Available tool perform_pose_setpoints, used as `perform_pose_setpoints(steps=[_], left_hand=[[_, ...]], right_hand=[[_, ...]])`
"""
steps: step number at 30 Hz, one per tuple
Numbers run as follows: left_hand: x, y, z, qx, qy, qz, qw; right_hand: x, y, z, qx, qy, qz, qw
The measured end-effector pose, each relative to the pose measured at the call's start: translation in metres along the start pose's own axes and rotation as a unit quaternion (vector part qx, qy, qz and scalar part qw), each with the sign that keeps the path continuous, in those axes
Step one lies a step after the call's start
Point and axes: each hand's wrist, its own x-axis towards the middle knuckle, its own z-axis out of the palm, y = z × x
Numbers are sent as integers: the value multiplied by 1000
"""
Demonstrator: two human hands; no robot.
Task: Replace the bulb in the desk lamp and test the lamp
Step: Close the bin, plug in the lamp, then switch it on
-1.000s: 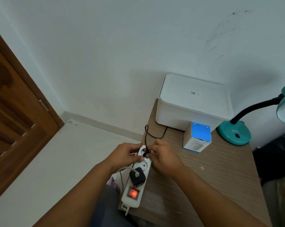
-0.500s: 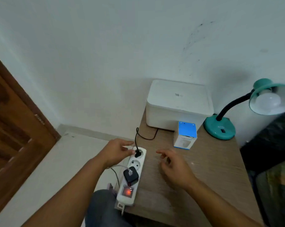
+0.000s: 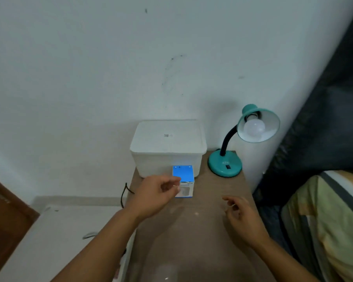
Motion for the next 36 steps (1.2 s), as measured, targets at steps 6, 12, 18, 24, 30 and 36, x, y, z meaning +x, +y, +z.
perform_pose_setpoints(steps=[6, 12, 18, 24, 30, 36], left_hand=[[40, 15, 92, 29, -66, 6, 997], [80, 8, 144, 54, -100, -29, 993], [112, -2, 176, 120, -62, 4, 991], [139, -23, 197, 217, -50, 64, 973], [152, -42, 212, 258, -38, 82, 962], [153, -49, 218, 263, -22, 88, 961]], right_hand=[[23, 46, -31, -31, 17, 22, 999], [61, 75, -44, -37, 35, 20, 998], [99, 100, -37, -23, 41, 10, 999], [128, 107, -22, -86, 19, -20, 996], [154, 113, -10, -90, 25, -88, 992], [160, 118, 0, -72, 7, -85, 994]])
